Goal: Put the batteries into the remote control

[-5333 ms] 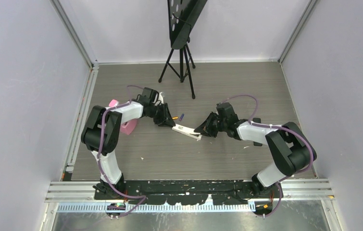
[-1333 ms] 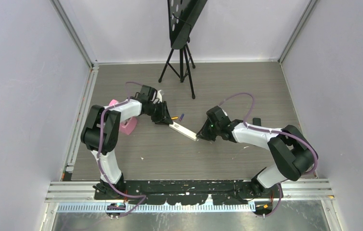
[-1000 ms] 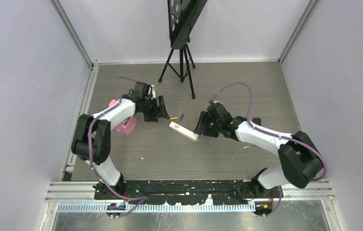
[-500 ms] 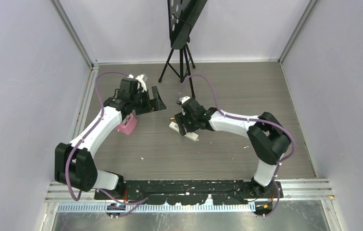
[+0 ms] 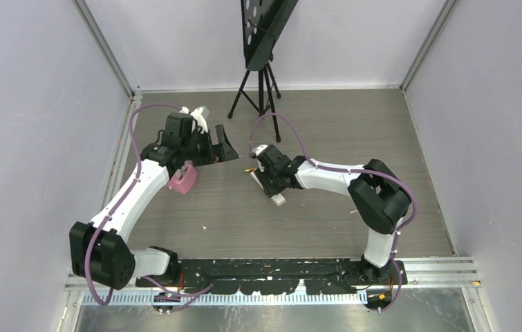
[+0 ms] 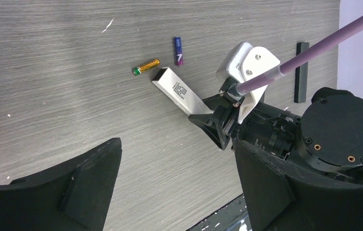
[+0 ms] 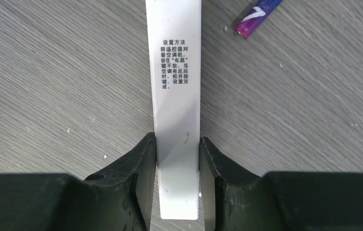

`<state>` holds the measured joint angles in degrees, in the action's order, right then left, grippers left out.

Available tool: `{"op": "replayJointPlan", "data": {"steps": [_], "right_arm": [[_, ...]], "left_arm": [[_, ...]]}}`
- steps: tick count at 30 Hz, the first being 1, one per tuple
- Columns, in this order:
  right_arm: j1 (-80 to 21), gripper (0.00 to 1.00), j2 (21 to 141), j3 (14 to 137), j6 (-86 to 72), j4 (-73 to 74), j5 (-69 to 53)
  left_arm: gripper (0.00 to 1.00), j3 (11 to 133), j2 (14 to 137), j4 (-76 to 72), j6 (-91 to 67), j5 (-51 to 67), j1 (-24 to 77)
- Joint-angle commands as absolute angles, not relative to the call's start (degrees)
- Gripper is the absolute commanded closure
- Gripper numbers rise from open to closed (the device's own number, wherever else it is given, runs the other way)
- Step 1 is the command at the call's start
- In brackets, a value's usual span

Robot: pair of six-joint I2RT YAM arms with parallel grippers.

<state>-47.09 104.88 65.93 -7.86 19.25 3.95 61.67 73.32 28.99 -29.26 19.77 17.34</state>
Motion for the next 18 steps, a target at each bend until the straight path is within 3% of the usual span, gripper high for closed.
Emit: {"op": "replayJointPlan", "data": {"steps": [1,9,18], "right_arm": [[-47.2,0.77,98.3,63.8,-9.0,18.6,8.1],[-41.3,0.77,88.1,58.1,-17.8,16.7,18.8],[-23.0,0.77,93.1,57.2,-23.9,13.2,24.1]], "left_arm": [[0.10,61.8,70.0,30.8,-27.5,21.0,17.1],[0.10,61.1,66.8,31.1,-27.7,20.6,17.1],[0.10,60.5,65.0,31.2,-27.8,21.0,17.1]]}}
